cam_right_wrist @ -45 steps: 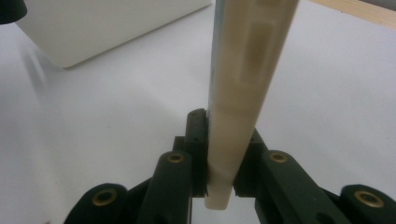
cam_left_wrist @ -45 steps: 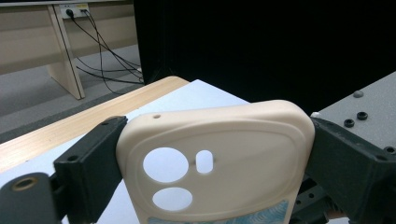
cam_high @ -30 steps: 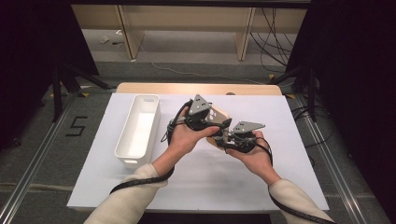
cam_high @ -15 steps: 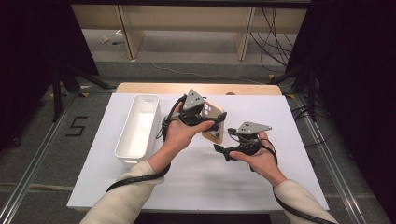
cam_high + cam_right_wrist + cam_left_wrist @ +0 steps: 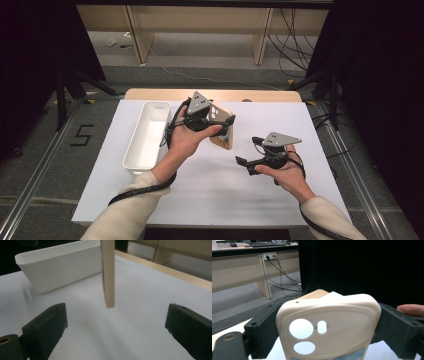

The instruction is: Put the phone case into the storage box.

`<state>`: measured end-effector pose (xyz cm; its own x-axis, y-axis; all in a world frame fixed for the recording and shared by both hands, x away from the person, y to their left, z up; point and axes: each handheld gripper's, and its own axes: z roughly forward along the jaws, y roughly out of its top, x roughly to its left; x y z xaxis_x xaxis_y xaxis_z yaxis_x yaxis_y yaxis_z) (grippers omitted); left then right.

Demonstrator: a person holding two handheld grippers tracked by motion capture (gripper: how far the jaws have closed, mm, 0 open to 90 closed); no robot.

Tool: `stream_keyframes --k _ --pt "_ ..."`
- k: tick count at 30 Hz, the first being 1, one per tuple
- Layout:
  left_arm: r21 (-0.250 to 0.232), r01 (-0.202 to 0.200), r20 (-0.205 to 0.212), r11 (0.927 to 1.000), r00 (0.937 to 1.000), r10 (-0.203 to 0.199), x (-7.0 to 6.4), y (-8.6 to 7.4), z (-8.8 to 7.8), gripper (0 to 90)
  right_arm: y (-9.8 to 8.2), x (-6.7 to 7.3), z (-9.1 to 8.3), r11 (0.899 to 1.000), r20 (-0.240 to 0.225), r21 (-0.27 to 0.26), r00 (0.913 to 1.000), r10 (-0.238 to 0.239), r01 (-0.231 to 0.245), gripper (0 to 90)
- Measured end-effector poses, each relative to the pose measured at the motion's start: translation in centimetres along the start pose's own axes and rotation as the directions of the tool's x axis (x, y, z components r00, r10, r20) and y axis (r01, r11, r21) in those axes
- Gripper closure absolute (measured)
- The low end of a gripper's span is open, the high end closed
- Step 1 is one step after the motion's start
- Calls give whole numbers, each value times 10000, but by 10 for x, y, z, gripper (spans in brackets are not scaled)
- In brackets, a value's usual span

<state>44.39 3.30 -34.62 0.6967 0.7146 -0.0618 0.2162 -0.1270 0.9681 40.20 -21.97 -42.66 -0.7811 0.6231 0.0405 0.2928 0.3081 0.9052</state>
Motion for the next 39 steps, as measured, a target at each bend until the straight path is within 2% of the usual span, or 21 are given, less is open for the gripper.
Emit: stream_keyframes --k 16,39 --pt "-39 -61 -501 10000 9987 59 13 3 -10 110 -10 2 -25 9995 245 -325 9997 34 -26 30" --pt "-171 -35 -1052 9998 9945 17 32 10 -27 110 -18 0 -40 9990 411 -447 9991 100 -82 29"
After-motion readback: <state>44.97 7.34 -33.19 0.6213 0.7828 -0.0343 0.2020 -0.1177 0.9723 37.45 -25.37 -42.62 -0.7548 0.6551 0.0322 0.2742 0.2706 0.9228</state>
